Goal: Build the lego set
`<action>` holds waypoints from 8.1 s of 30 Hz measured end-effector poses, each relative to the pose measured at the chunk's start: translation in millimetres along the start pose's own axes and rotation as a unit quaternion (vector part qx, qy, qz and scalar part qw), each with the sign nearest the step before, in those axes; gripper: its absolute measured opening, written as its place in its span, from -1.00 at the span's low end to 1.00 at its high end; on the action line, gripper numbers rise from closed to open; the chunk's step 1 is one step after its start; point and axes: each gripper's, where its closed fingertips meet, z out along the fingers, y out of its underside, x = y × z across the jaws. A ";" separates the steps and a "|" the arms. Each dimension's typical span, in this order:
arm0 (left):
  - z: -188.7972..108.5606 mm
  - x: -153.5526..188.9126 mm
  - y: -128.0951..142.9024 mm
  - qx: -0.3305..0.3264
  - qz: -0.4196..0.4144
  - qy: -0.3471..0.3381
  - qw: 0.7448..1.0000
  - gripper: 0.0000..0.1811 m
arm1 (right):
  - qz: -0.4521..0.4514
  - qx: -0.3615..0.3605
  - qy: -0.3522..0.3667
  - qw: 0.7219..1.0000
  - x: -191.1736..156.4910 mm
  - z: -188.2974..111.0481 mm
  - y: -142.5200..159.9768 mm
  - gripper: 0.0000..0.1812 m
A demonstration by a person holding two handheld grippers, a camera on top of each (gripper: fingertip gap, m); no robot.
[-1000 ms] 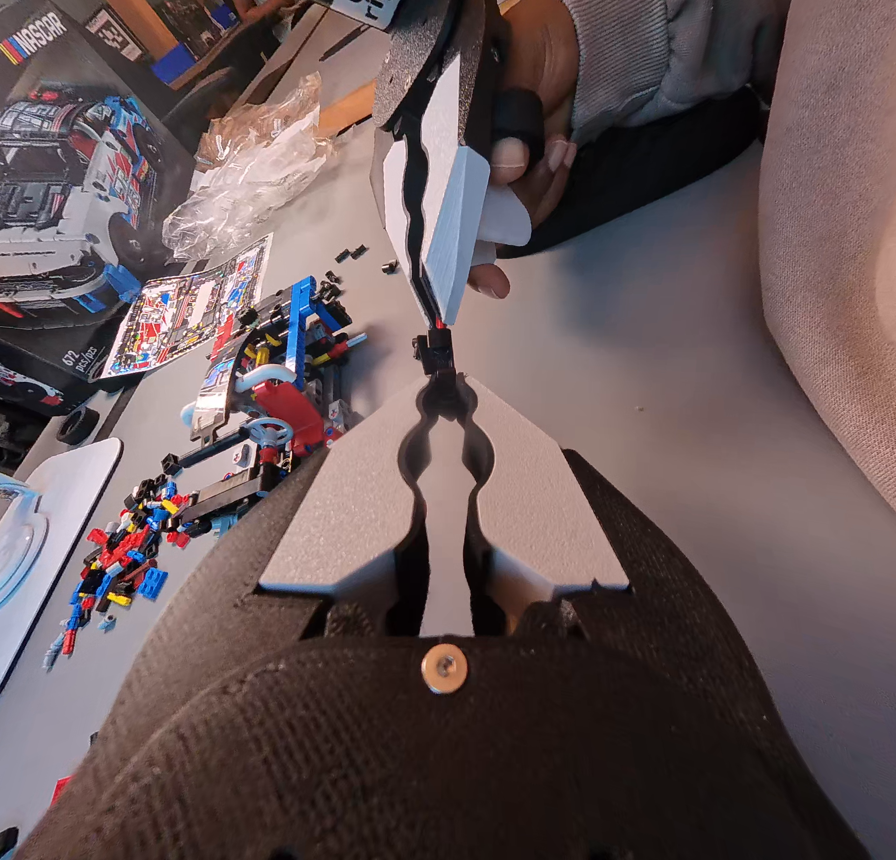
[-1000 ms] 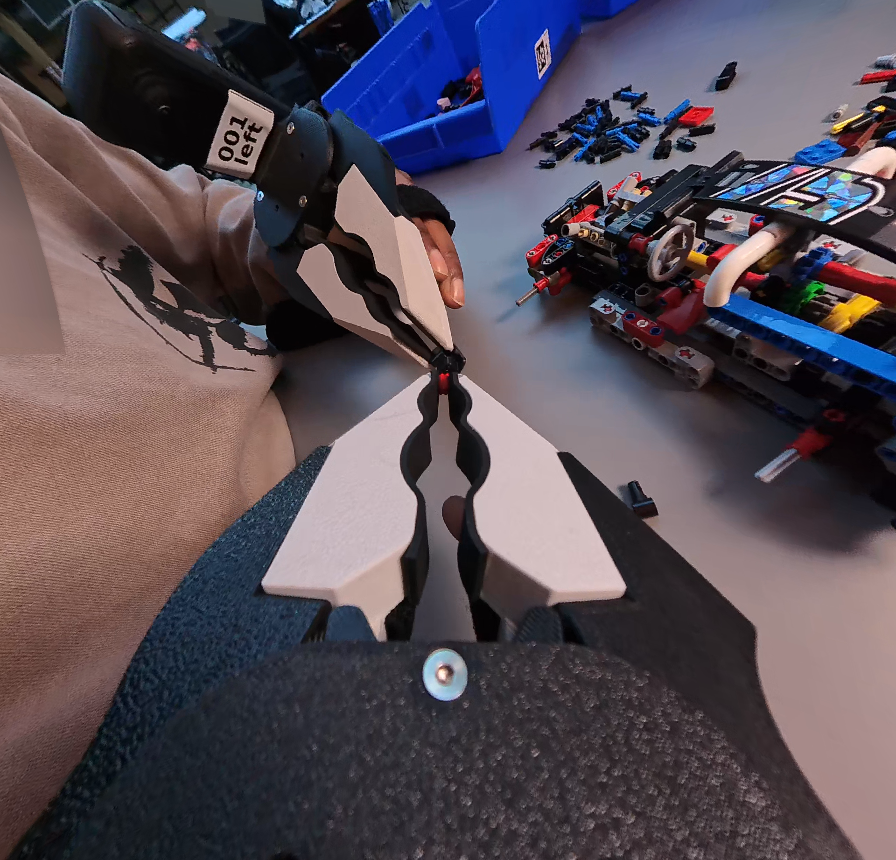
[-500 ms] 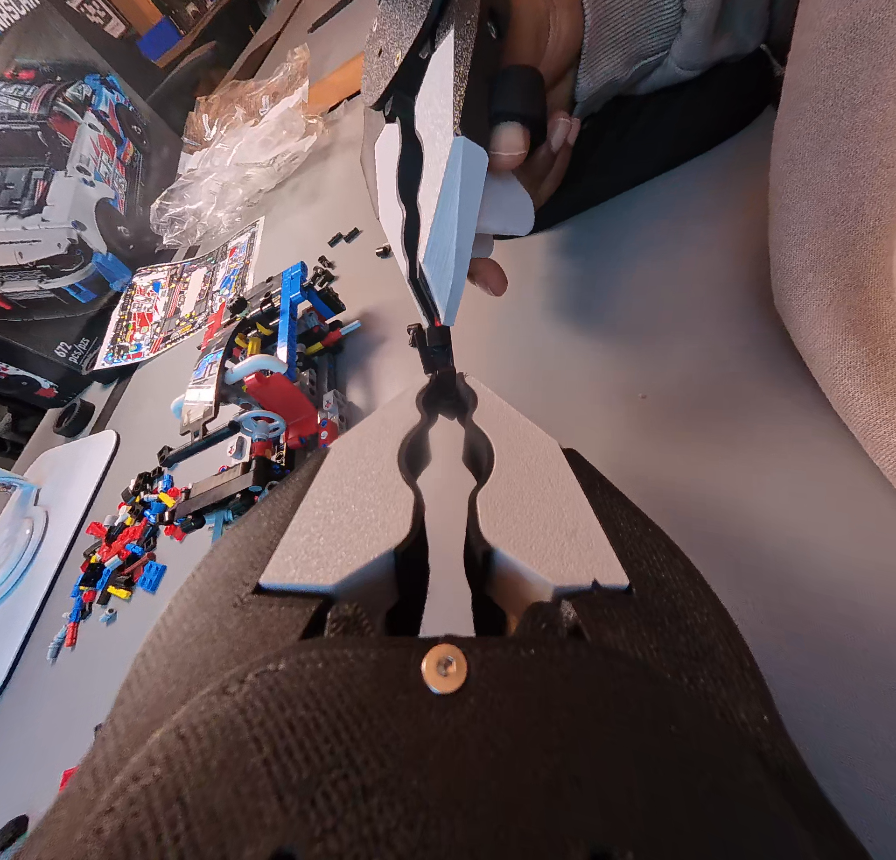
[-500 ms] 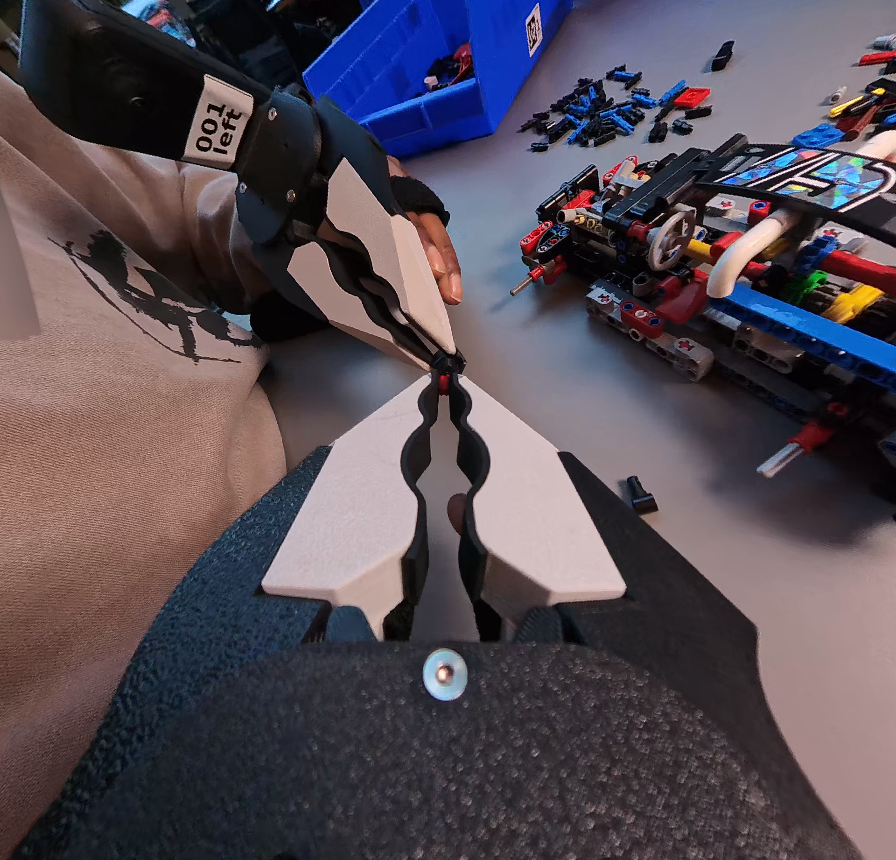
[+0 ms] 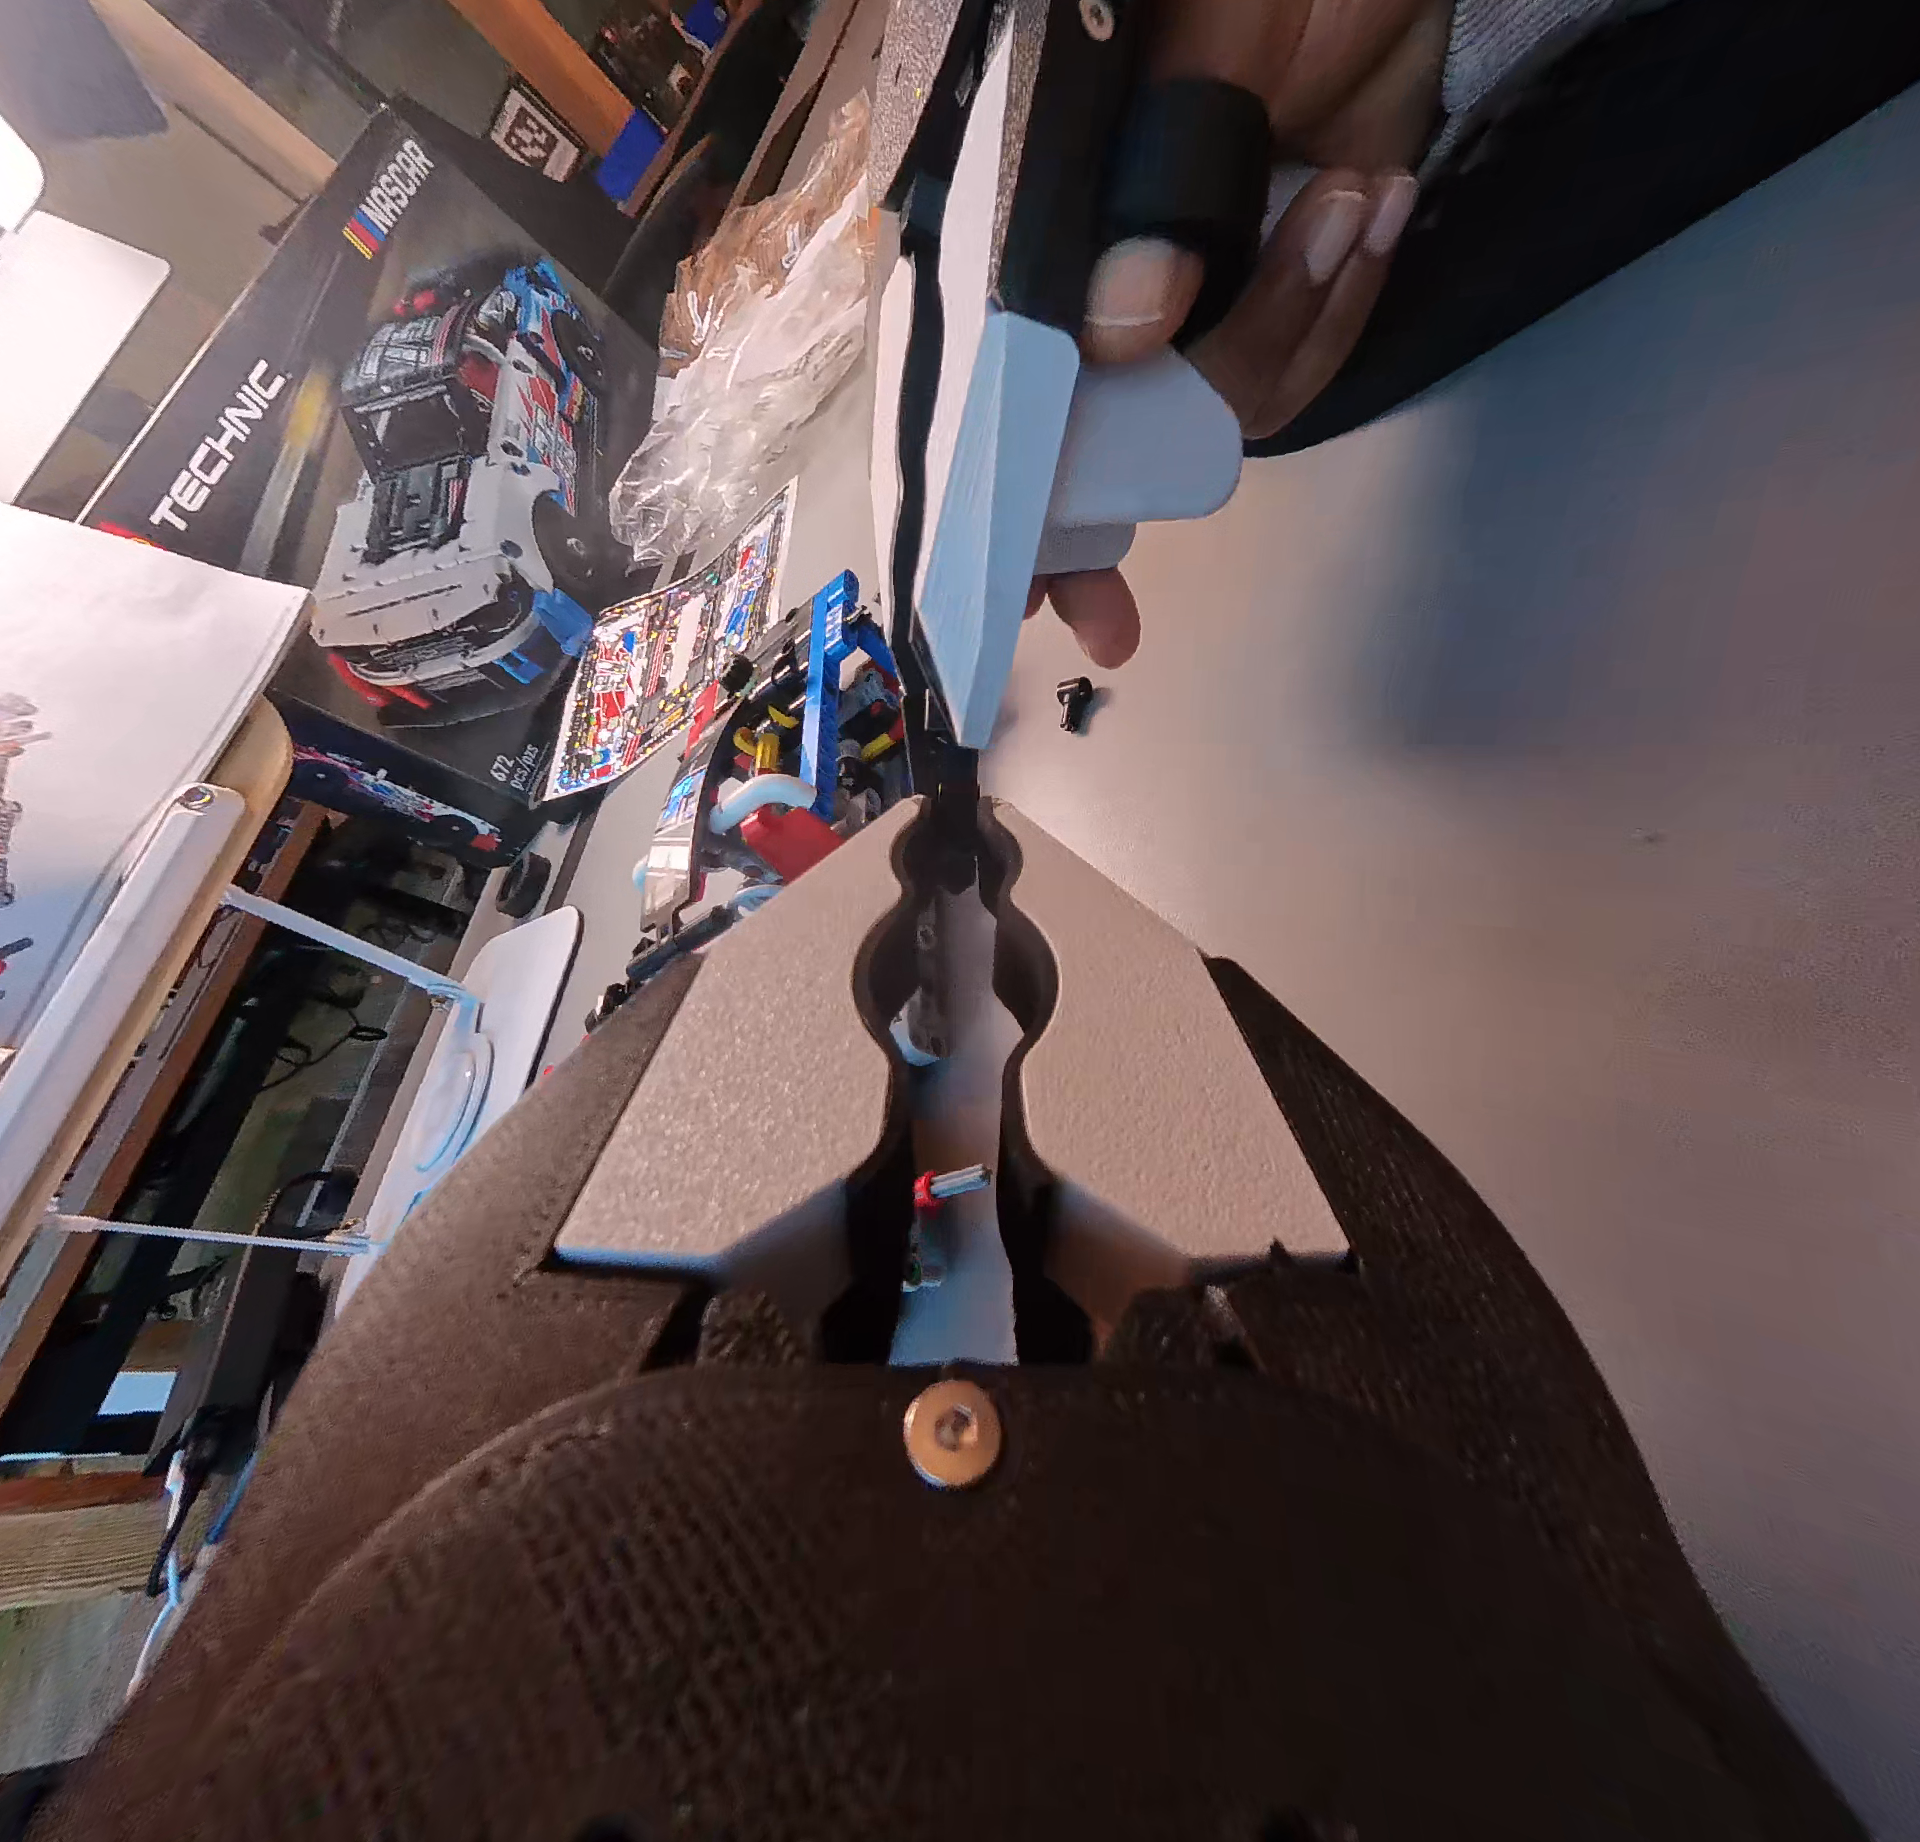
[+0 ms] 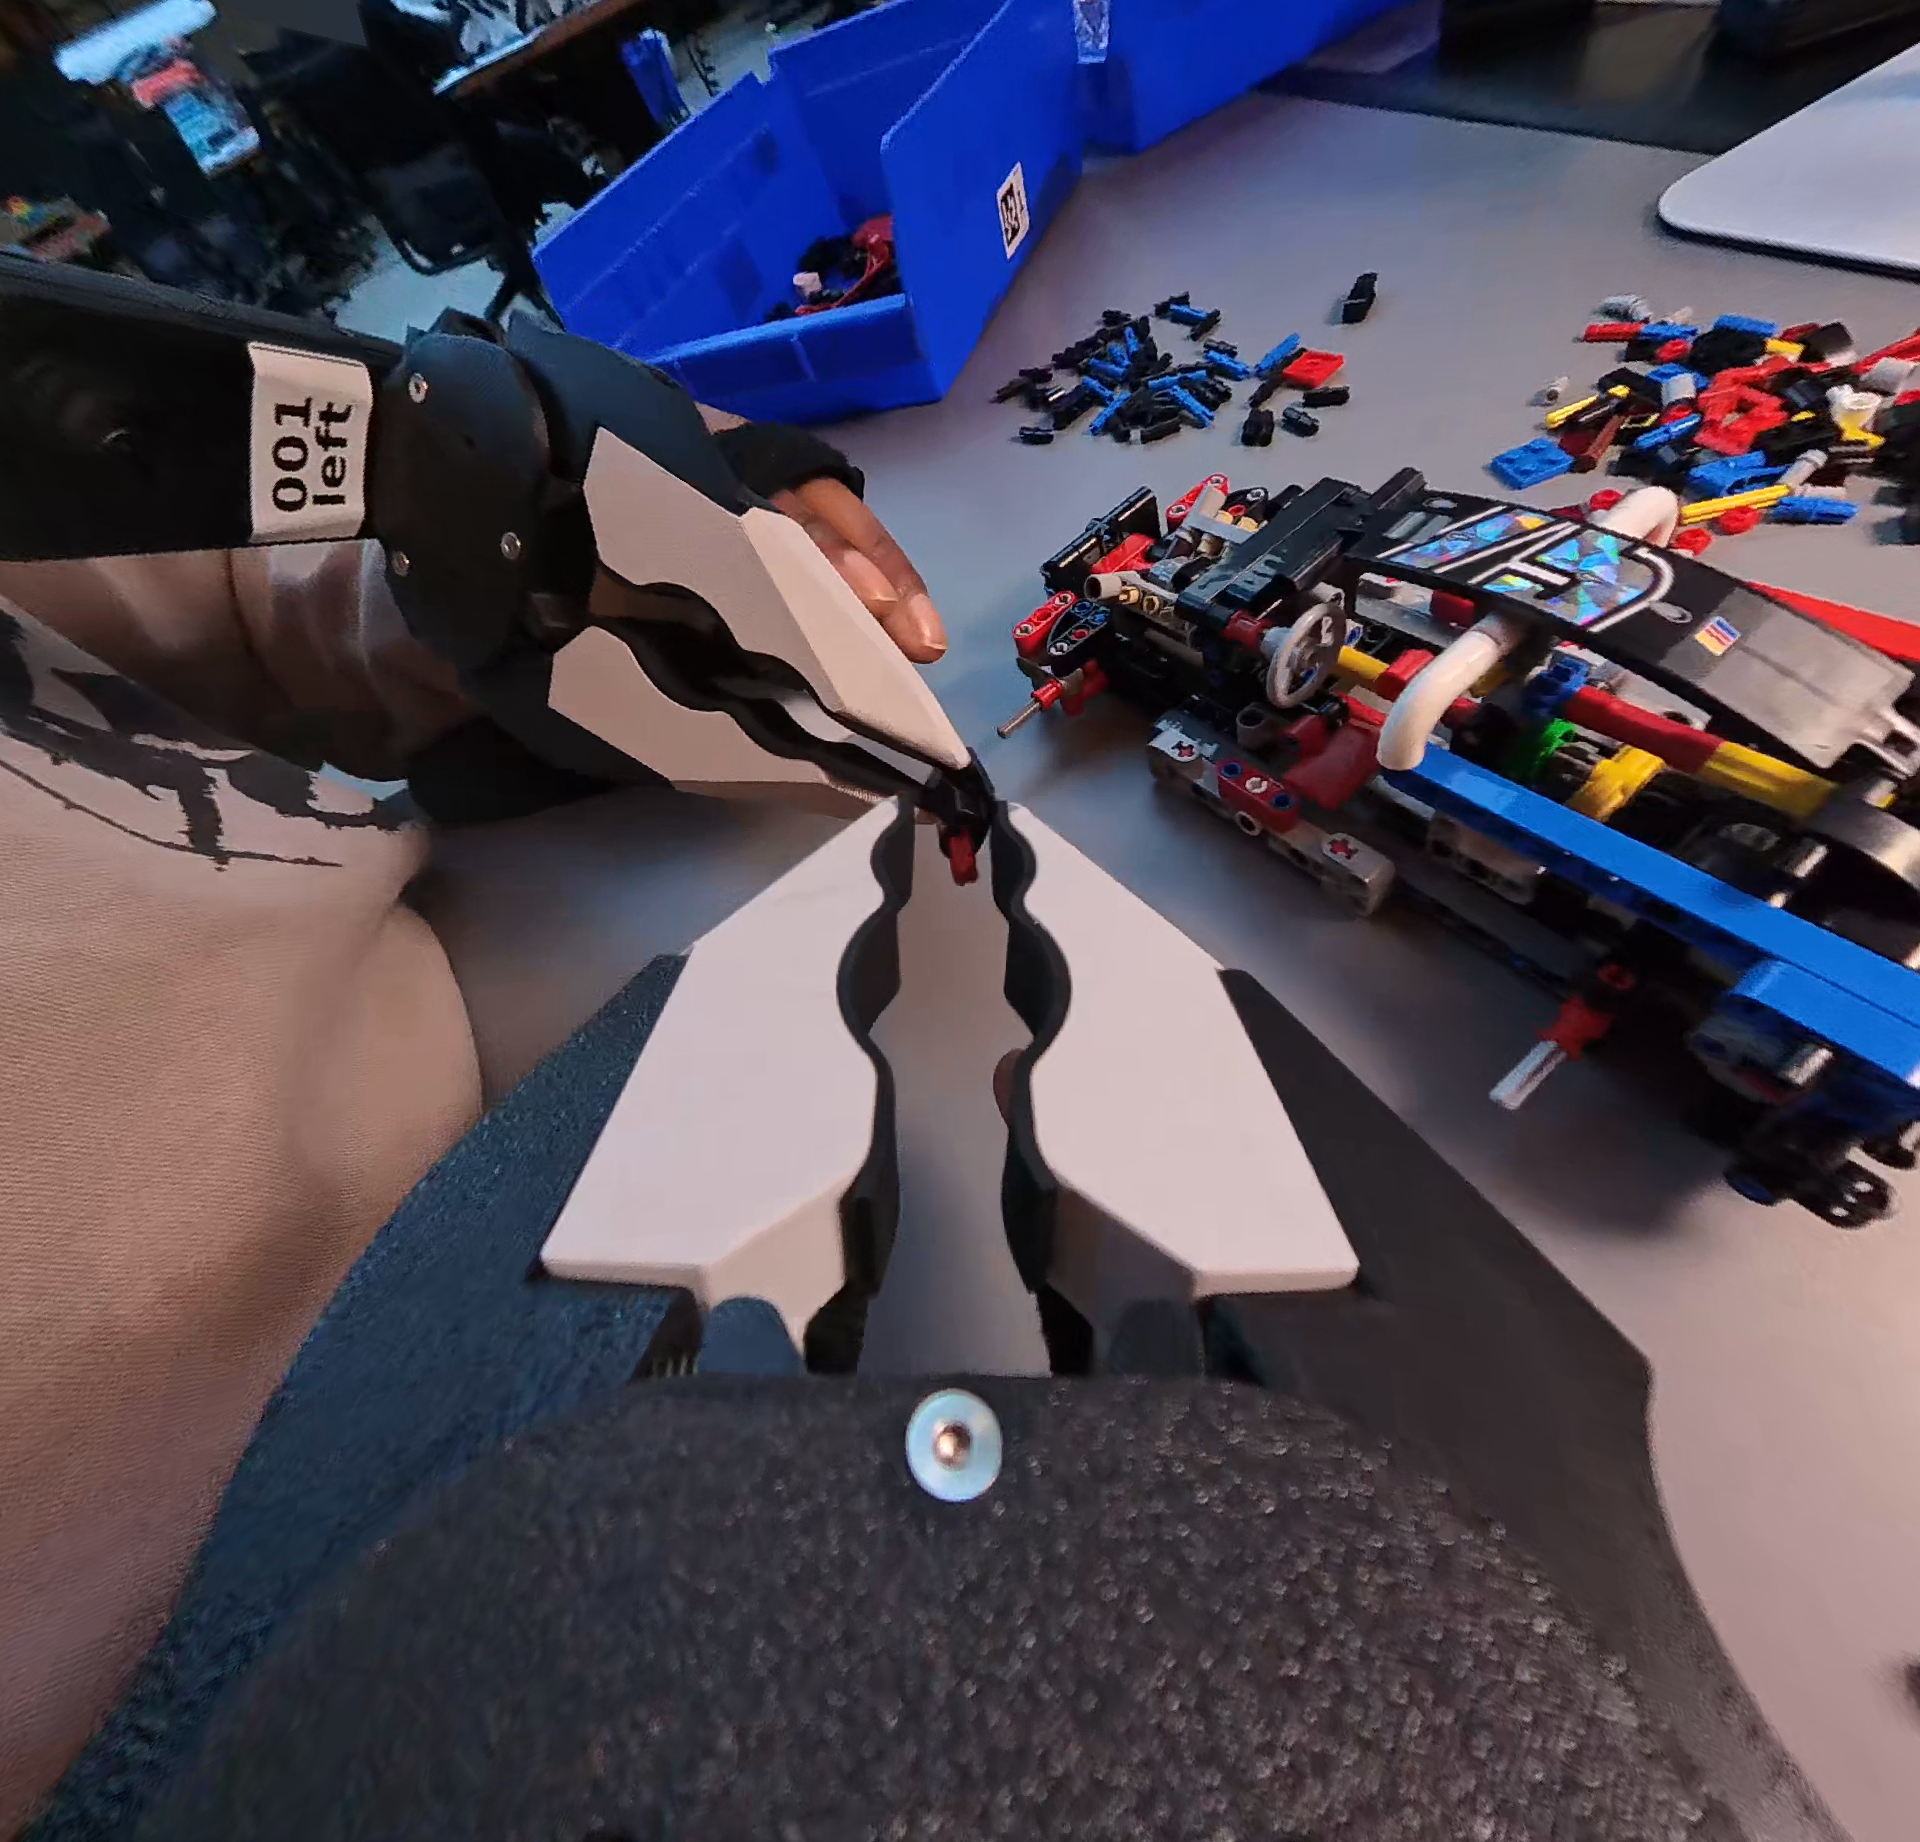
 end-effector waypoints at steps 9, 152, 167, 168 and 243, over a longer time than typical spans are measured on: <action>-25.9 3.9 -36.7 0.155 -0.311 0.184 0.919 -0.63 | -0.203 0.043 -0.082 0.975 -38.8 -21.6 -9.4 -0.94; -12.7 1.1 -25.5 0.111 -0.474 0.243 0.839 -0.95 | -0.233 0.076 -0.009 0.970 -21.3 -6.2 -19.6 -0.90; -12.5 -1.4 -29.6 0.120 -0.502 0.238 0.823 -0.92 | -0.155 0.096 -0.016 0.983 -11.4 -13.1 -28.6 -0.87; -11.6 -4.9 -28.6 0.122 -0.508 0.227 0.822 -0.92 | -0.154 0.101 -0.002 0.983 -8.8 -12.5 -31.4 -0.87; -11.9 28.7 1.0 -0.012 -0.428 0.276 0.860 -0.95 | -0.245 0.015 -0.011 0.969 -15.8 11.0 1.7 -0.68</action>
